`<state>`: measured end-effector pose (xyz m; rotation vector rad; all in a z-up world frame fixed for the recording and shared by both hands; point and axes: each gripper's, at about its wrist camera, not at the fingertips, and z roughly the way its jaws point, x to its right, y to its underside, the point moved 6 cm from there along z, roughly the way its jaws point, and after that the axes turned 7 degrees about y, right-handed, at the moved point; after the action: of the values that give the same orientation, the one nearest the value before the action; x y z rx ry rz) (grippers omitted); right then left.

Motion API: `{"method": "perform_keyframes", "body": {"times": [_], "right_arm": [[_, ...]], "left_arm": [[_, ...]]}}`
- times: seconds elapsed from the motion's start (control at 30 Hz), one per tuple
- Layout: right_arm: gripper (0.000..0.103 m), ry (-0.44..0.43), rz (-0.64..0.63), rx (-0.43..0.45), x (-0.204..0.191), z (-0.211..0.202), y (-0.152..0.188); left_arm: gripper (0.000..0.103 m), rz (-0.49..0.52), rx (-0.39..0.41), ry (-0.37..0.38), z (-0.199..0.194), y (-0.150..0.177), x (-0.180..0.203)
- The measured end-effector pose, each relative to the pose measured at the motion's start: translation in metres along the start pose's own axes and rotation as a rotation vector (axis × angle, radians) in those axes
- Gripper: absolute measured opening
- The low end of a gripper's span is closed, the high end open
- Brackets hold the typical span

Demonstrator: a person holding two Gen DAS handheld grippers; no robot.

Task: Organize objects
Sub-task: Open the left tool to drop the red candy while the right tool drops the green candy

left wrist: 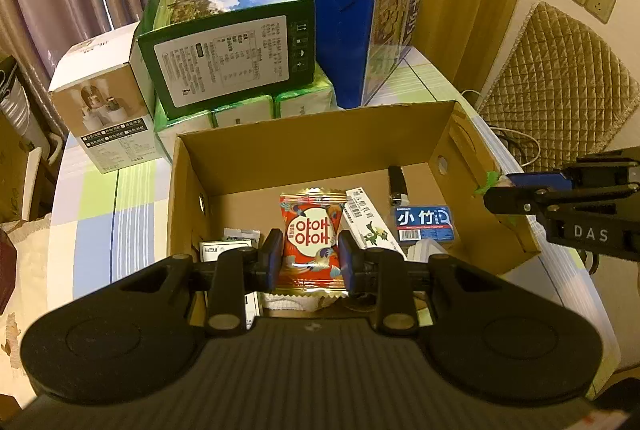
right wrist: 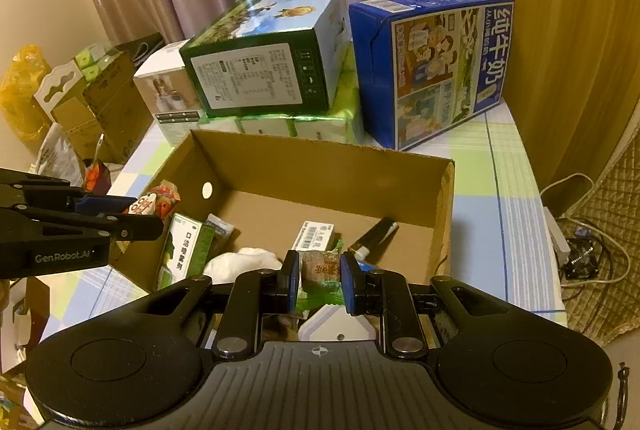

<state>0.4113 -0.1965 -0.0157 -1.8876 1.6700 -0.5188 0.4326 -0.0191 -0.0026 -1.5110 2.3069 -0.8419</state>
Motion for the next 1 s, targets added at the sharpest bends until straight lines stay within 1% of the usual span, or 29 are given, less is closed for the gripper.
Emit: {"method": "perform_keyframes", "body": {"times": [0.4,0.5,0.53,0.57,0.6,1.0], "right_arm": [[0.019,-0.001,0.005,-0.002,0.002,0.017,-0.007],[0.019,-0.002,0.010,-0.004,0.005,0.023,-0.009],[0.019,-0.002,0.012,-0.005,0.005,0.024,-0.009],[0.019,-0.003,0.015,-0.007,0.006,0.026,-0.008],[0.019,-0.003,0.016,-0.008,0.006,0.027,-0.008],[0.019,-0.008,0.046,-0.032,0.015,0.038,0.004]], "left_arm": [[0.025,-0.019,-0.006,0.005,0.020,-0.005,-0.009],[0.025,-0.038,0.011,0.009,0.025,-0.009,-0.013],[0.029,-0.049,0.026,0.008,0.026,-0.010,-0.015],[0.038,-0.059,0.029,0.001,0.027,-0.011,-0.017],[0.039,-0.065,0.030,-0.007,0.028,-0.012,-0.019],[0.039,-0.060,0.021,-0.004,0.032,-0.003,-0.022]]}}
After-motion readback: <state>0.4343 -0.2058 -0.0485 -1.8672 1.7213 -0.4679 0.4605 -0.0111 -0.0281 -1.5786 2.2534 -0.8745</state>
